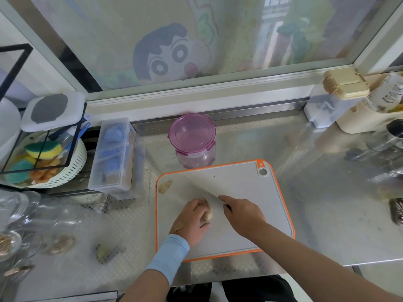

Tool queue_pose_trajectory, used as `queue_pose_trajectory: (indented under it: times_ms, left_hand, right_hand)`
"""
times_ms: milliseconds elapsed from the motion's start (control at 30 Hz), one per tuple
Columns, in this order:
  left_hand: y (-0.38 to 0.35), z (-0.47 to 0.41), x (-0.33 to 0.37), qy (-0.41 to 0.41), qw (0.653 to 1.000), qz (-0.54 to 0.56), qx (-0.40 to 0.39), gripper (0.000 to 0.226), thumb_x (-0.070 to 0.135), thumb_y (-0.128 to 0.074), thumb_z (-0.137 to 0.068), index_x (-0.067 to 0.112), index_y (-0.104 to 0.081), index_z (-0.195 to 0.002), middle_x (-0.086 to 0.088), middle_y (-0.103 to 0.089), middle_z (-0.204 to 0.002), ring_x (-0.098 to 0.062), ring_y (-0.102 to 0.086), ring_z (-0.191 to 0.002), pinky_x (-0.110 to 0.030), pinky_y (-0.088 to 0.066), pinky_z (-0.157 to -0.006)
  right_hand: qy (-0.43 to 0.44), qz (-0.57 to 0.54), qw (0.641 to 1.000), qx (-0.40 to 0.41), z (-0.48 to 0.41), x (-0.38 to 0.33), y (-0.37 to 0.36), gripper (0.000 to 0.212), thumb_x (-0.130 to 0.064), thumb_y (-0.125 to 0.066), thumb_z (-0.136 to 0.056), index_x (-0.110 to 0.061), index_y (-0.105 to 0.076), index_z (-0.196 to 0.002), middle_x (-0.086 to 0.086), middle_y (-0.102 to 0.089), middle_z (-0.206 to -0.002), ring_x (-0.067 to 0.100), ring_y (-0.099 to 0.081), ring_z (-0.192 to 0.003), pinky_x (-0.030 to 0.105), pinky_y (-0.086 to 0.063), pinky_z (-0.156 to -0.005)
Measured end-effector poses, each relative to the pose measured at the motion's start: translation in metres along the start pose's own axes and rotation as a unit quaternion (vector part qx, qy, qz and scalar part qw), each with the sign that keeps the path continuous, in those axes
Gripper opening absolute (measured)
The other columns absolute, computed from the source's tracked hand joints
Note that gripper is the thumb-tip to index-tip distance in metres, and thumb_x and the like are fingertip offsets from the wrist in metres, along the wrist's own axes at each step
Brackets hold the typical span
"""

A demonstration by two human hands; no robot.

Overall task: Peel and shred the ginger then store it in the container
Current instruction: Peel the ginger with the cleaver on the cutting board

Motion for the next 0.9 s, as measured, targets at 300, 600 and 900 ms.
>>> queue_pose_trajectory:
  times_ms: [300, 600, 900]
  left_hand:
    - [0.003, -0.001, -0.006, 0.042, 0.998, 0.033, 0.029, 0.023, 0.014, -0.072, -0.076, 0.023, -0.062, -0.094, 0.011, -0.053, -0.104, -0.01, -0.057, -0.089, -0.026, -0.054, -0.073]
    - [0.01, -0.006, -0.017, 0.038, 0.998, 0.039, 0.013, 0.022, 0.008, -0.073, -0.076, 0.018, -0.068, -0.095, 0.009, -0.058, -0.107, -0.011, -0.056, -0.099, -0.023, -0.049, -0.086]
    - [0.013, 0.006, -0.014, 0.028, 0.998, 0.049, 0.029, 0.016, 0.022, -0.069, -0.08, 0.021, -0.068, -0.096, 0.01, -0.052, -0.103, -0.006, -0.057, -0.085, -0.021, -0.052, -0.079]
  right_hand:
    - [-0.006, -0.008, 1.0, -0.003, -0.002, 0.001, 0.002, 0.042, -0.033, -0.033, -0.105, -0.039, -0.044, -0.145, -0.002, -0.069, -0.108, 0.023, -0.061, -0.1, 0.031, -0.049, -0.078]
    - [-0.011, -0.007, 1.0, -0.002, -0.002, -0.003, 0.0, 0.042, -0.033, -0.034, -0.104, -0.04, -0.045, -0.143, -0.001, -0.068, -0.112, 0.023, -0.061, -0.103, 0.031, -0.05, -0.08]
    - [0.007, -0.02, 1.0, 0.012, 0.005, -0.01, 0.0, 0.04, -0.037, -0.035, -0.105, -0.042, -0.043, -0.144, -0.003, -0.068, -0.107, 0.022, -0.061, -0.102, 0.031, -0.048, -0.081]
Point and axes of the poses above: each hand's wrist, its own z-axis away from the middle knuckle, its own y-axis out of the back of the hand, x = y × z, the point moved 3 cm from there along -z, towards the middle knuckle
